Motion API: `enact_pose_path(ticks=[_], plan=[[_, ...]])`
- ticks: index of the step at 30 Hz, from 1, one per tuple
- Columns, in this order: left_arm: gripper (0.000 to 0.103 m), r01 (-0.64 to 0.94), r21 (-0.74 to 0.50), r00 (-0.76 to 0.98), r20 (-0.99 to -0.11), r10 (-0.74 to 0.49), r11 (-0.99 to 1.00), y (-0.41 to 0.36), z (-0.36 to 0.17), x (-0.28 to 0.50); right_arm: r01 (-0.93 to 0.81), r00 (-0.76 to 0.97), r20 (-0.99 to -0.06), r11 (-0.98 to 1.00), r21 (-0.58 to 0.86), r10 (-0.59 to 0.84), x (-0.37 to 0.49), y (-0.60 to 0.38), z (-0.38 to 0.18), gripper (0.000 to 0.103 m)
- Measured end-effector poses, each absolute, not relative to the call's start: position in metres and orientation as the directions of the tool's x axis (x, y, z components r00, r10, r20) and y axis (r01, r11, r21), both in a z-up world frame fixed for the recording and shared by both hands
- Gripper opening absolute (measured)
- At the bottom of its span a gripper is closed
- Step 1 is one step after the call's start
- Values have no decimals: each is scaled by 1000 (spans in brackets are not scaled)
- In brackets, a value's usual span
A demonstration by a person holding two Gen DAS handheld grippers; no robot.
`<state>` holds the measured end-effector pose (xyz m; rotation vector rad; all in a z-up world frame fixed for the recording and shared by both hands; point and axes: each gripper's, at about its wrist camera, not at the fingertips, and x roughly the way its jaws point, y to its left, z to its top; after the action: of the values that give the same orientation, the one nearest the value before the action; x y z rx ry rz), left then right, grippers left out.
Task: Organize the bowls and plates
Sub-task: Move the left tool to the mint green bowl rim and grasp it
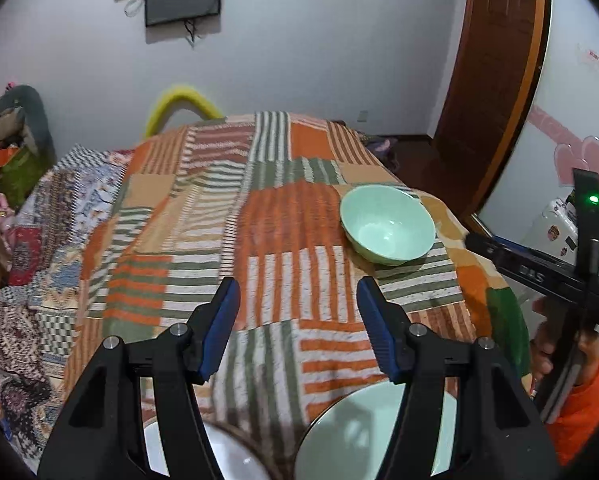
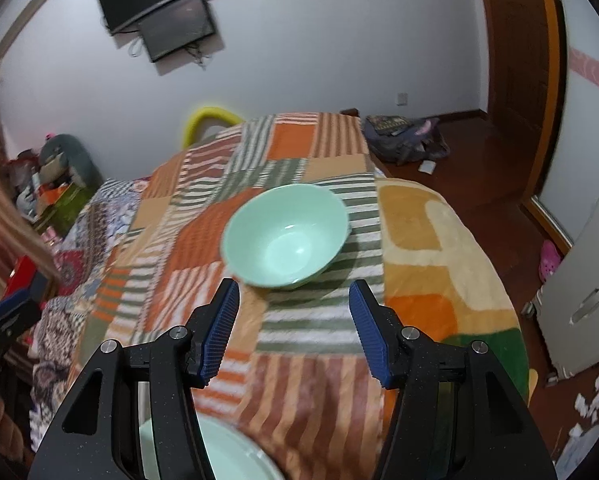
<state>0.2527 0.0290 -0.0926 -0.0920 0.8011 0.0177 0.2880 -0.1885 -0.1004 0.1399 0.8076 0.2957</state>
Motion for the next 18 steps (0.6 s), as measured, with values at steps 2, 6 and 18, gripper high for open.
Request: enact_pose_path(ticks=[2,6,18], plan=[[60,-42,-94,676,-736,-41,995,27,-102,265,-194,635,-710,952,235,304,303,-188,-109,53],[60,-42,-104,632,-773,-54,994,26,-122,294,-183,610,-738,958,223,288,329,-183,-126,53],[60,-61,-137,556,-827,-81,989,29,-160,346,-177,530,-801,960,218,280,367,-184,-159,22]])
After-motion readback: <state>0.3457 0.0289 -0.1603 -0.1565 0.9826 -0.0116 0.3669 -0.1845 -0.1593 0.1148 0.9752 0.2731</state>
